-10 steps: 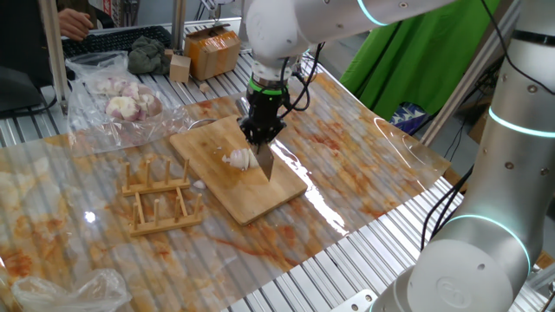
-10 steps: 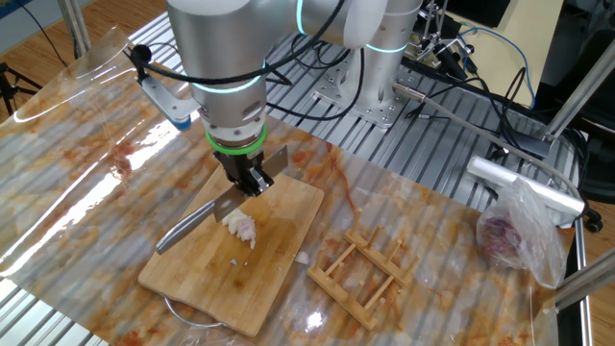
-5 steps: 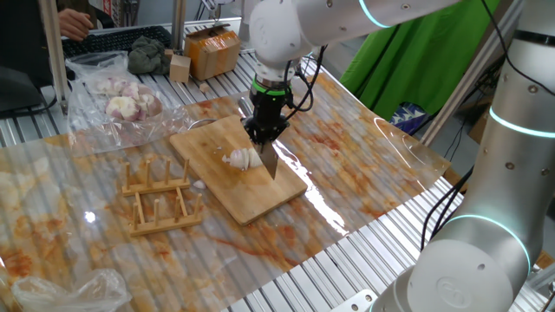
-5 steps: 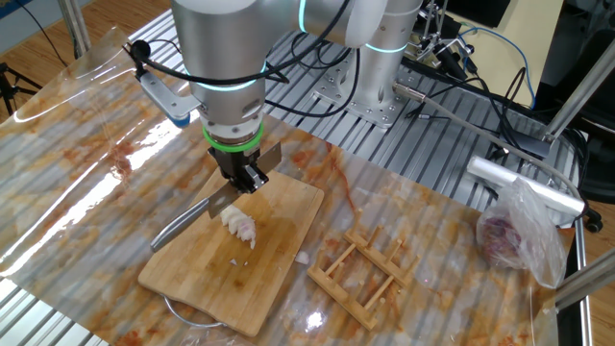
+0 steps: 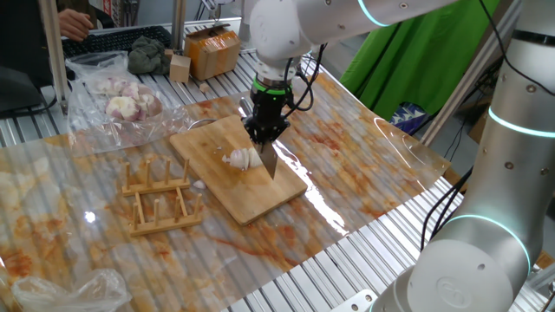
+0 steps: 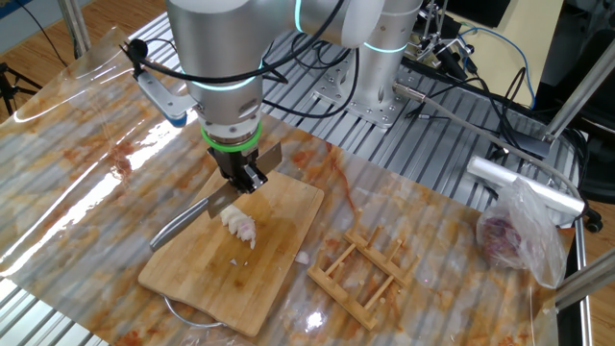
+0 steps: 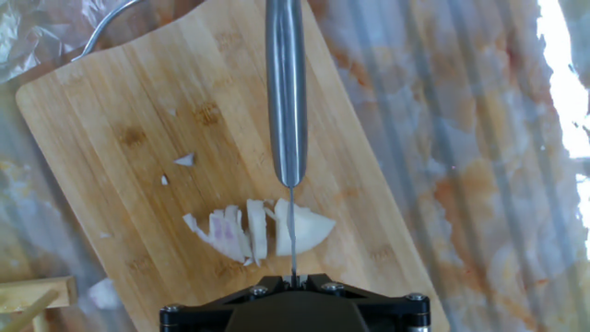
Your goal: Chop the onions
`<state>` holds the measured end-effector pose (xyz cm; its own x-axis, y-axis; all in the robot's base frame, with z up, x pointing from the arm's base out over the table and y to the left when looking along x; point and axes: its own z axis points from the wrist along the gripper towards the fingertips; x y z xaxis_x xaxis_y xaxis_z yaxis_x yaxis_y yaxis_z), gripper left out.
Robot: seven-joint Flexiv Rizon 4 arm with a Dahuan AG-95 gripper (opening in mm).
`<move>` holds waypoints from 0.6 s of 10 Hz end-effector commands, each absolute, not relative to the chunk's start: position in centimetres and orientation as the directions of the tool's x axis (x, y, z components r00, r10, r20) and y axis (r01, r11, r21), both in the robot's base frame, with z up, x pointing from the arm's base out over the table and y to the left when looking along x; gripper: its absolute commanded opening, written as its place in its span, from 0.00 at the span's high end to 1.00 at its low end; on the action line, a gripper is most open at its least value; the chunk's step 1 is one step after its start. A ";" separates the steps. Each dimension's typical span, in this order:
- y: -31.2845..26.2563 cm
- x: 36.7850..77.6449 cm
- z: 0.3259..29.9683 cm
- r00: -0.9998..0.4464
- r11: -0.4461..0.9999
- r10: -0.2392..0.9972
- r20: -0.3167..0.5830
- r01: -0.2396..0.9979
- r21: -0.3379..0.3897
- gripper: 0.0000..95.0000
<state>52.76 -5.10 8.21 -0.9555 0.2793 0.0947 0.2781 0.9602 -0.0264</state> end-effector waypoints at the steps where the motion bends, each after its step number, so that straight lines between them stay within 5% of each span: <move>1: -5.1 52.7 7.8 -0.955 0.960 0.280 0.097 0.280 -0.019 1.00; 6: -4.8 52.3 5.2 -0.950 0.954 0.300 0.088 0.299 -0.017 1.00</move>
